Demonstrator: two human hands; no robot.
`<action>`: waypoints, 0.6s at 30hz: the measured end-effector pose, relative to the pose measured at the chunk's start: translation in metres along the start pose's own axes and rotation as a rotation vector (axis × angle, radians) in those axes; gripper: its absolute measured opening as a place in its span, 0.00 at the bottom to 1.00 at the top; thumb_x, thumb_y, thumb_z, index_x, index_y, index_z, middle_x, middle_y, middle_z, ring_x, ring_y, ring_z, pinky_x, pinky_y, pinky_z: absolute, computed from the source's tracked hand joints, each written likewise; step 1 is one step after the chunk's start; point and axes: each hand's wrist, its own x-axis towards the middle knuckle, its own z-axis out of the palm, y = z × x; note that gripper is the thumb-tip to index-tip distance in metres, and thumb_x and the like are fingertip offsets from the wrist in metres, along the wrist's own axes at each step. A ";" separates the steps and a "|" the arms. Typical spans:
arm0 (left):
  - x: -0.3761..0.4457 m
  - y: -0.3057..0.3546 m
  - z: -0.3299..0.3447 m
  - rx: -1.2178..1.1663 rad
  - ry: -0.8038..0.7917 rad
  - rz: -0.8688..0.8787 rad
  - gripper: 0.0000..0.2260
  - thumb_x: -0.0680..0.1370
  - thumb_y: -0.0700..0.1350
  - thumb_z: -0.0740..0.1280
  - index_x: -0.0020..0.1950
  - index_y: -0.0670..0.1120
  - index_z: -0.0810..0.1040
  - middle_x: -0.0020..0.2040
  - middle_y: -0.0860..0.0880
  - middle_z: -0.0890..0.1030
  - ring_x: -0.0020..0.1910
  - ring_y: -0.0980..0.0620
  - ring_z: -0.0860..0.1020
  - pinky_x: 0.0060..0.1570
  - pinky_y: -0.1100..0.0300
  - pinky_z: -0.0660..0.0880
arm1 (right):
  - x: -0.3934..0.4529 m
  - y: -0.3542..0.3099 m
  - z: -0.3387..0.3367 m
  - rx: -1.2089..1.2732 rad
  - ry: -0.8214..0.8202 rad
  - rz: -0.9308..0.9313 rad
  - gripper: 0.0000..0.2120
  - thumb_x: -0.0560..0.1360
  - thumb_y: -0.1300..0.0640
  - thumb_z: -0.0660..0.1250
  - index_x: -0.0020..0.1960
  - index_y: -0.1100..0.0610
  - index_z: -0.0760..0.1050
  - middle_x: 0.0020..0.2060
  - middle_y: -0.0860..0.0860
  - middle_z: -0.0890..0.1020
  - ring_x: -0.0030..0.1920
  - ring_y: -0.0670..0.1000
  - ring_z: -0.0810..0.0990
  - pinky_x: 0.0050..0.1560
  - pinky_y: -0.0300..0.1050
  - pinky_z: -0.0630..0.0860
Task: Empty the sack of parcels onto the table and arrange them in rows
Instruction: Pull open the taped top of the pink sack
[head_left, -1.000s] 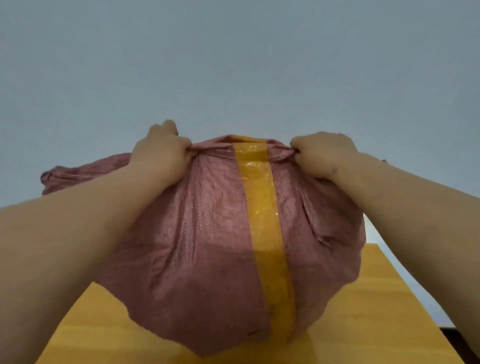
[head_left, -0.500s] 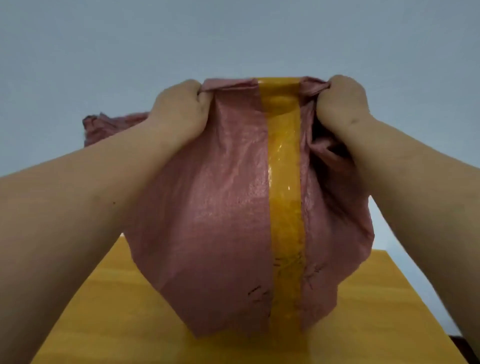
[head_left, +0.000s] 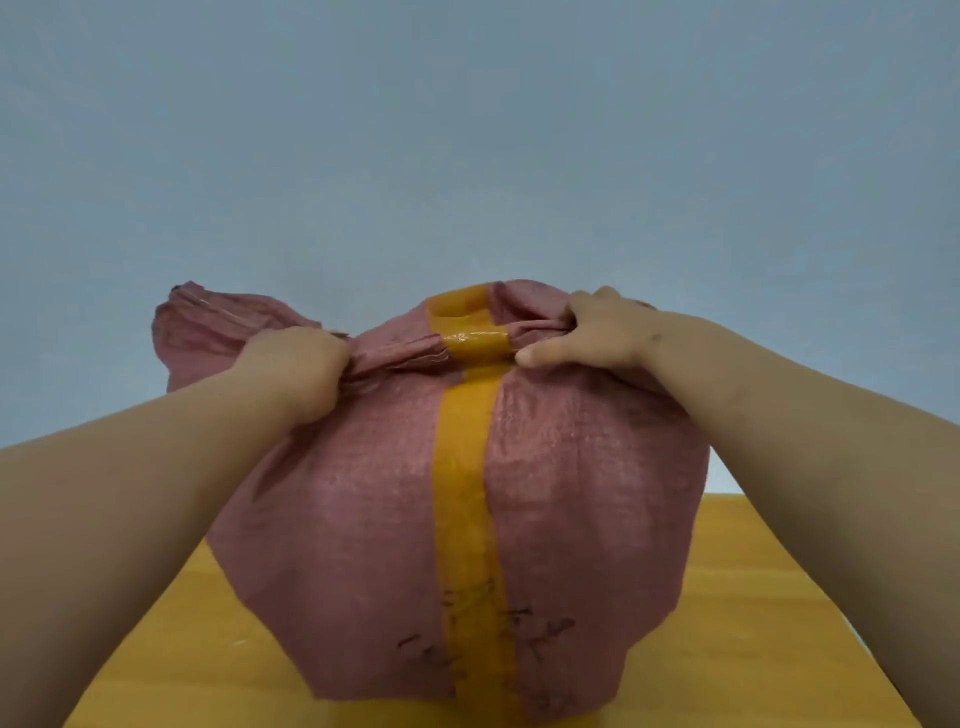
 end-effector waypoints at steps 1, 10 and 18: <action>-0.002 -0.002 0.001 0.033 0.014 -0.004 0.02 0.76 0.48 0.62 0.46 0.52 0.74 0.51 0.49 0.81 0.51 0.46 0.79 0.45 0.54 0.77 | 0.000 -0.003 0.003 -0.030 -0.075 -0.003 0.54 0.57 0.24 0.71 0.75 0.49 0.63 0.70 0.56 0.66 0.70 0.60 0.68 0.68 0.58 0.68; -0.005 -0.022 -0.010 0.016 -0.036 -0.241 0.10 0.78 0.42 0.57 0.53 0.52 0.74 0.54 0.47 0.81 0.53 0.43 0.80 0.44 0.51 0.74 | 0.006 -0.020 0.045 -0.483 0.033 -0.161 0.31 0.70 0.39 0.71 0.67 0.50 0.65 0.62 0.52 0.77 0.61 0.57 0.77 0.52 0.52 0.72; -0.003 -0.017 -0.036 -1.091 -0.057 -0.505 0.13 0.82 0.37 0.52 0.52 0.37 0.77 0.39 0.39 0.83 0.28 0.47 0.83 0.30 0.57 0.77 | 0.024 -0.031 0.003 0.001 0.396 -0.115 0.11 0.77 0.62 0.57 0.56 0.57 0.74 0.58 0.63 0.79 0.60 0.64 0.76 0.55 0.50 0.72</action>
